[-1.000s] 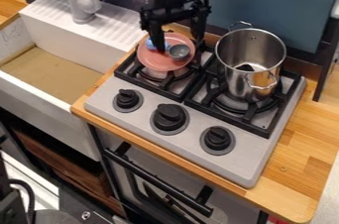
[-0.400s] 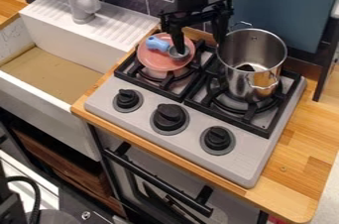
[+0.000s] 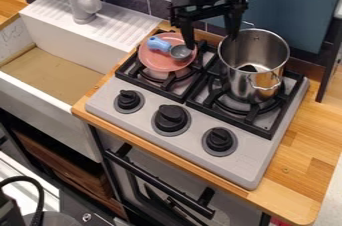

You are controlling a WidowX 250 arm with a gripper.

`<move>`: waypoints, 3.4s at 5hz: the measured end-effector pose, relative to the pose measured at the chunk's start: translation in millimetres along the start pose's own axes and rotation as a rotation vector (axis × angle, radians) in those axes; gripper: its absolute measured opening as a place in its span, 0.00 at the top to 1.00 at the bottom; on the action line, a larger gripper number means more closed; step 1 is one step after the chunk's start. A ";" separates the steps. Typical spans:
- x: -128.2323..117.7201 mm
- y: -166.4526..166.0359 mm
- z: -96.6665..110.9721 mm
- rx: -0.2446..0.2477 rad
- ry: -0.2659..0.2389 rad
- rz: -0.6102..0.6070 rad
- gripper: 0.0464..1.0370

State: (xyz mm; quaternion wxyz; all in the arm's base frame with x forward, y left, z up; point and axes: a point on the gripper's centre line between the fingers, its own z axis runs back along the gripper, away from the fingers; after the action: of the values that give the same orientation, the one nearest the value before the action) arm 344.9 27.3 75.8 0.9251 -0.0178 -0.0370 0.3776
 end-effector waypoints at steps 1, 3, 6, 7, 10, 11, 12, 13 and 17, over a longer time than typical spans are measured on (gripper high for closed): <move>-3.5 -9.8 -11.3 0.041 -0.032 -0.039 0.04; -7.5 -17.0 -27.7 0.004 -0.077 -0.115 0.04; 3.0 -12.9 -45.6 -0.028 -0.049 -0.167 0.33; 6.7 -13.2 -46.8 -0.025 -0.052 -0.177 0.63; -3.6 6.5 -46.7 -0.041 -0.011 -0.180 0.99; -5.9 13.1 -47.4 -0.042 0.001 -0.189 0.99; -8.7 26.0 -40.2 -0.045 0.019 -0.209 0.99; -11.4 38.6 -38.4 -0.044 0.016 -0.224 0.99; -22.6 71.8 -40.3 -0.032 0.017 -0.301 0.99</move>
State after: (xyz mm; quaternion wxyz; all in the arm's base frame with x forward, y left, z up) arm 282.1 62.5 30.0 0.9711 -0.0300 -0.0374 0.2337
